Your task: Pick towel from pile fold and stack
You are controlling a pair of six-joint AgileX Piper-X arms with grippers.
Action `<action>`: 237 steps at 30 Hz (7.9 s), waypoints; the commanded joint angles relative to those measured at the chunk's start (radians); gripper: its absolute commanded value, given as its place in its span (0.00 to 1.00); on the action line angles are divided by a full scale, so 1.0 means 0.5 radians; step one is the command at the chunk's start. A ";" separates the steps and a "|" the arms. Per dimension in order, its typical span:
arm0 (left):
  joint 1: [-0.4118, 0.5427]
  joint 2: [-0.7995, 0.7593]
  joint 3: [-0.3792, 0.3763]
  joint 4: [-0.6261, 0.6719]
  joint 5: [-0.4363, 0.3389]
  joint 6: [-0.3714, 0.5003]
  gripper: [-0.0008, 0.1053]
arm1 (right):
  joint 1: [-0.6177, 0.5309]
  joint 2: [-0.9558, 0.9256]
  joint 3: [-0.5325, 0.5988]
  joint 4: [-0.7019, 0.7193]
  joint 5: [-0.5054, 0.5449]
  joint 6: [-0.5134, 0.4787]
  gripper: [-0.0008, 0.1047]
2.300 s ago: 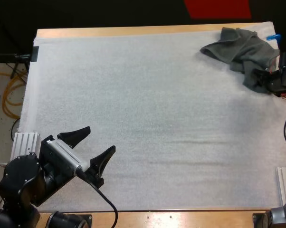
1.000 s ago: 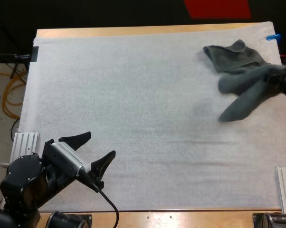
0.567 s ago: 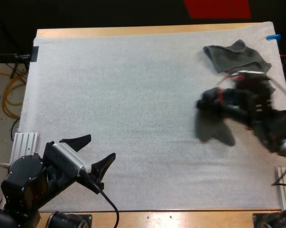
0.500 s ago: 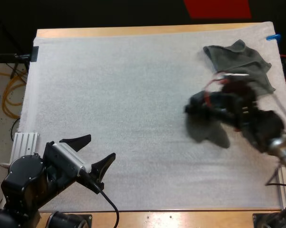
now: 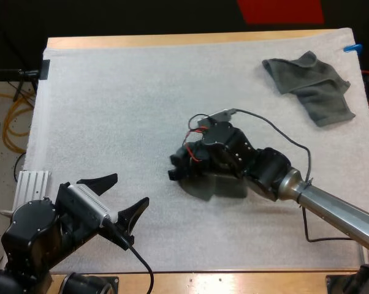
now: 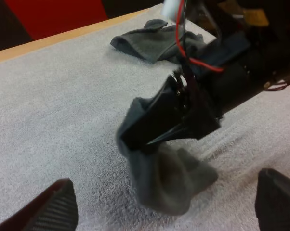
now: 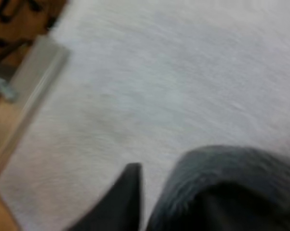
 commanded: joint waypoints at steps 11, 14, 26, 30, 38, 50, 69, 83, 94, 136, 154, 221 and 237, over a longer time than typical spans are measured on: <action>-0.009 0.002 -0.012 -0.008 -0.007 -0.008 0.70 | 0.005 -0.024 -0.131 0.388 0.192 -0.467 0.63; -0.009 0.002 -0.012 -0.008 -0.007 -0.008 0.70 | 0.005 -0.024 -0.131 0.549 0.278 -0.657 0.60; -0.009 0.002 -0.012 -0.008 -0.007 -0.008 0.70 | -0.198 -0.024 -0.124 0.737 0.815 -0.729 0.60; -0.009 0.002 -0.012 -0.008 -0.007 -0.008 0.70 | -0.423 0.008 -0.113 0.728 0.647 -0.729 0.60; -0.009 0.002 -0.012 -0.008 -0.007 -0.008 0.70 | -0.767 0.250 -0.113 0.711 0.385 -0.612 0.60; -0.009 0.002 0.055 -0.008 -0.170 -0.008 0.70 | -0.882 0.685 -0.113 0.400 -0.270 -0.070 0.60; -0.009 0.003 0.167 -0.008 -0.170 -0.008 0.70 | -0.882 0.800 -0.119 0.159 -0.452 0.146 0.01; -0.009 0.003 0.167 -0.008 -0.073 -0.048 0.70 | -0.882 -0.036 -0.315 -0.015 0.463 -0.459 0.01; -0.009 0.003 0.167 -0.008 0.015 -0.048 0.70 | -0.779 -0.329 -0.306 0.275 0.545 -0.372 0.01; -0.009 0.003 0.167 -0.008 0.039 -0.009 0.70 | 0.347 -0.029 0.124 0.541 0.498 -0.083 0.58; -0.009 0.003 0.167 0.119 0.039 -0.009 0.70 | -0.256 -0.037 0.774 0.418 0.255 0.254 0.58; -0.997 0.745 0.347 0.324 -0.476 0.200 0.70 | -0.369 -0.344 0.928 0.999 0.189 0.077 0.01; -1.338 1.663 0.347 -0.131 -0.637 -0.315 0.67 | -0.369 -0.344 0.928 0.999 0.189 0.096 0.01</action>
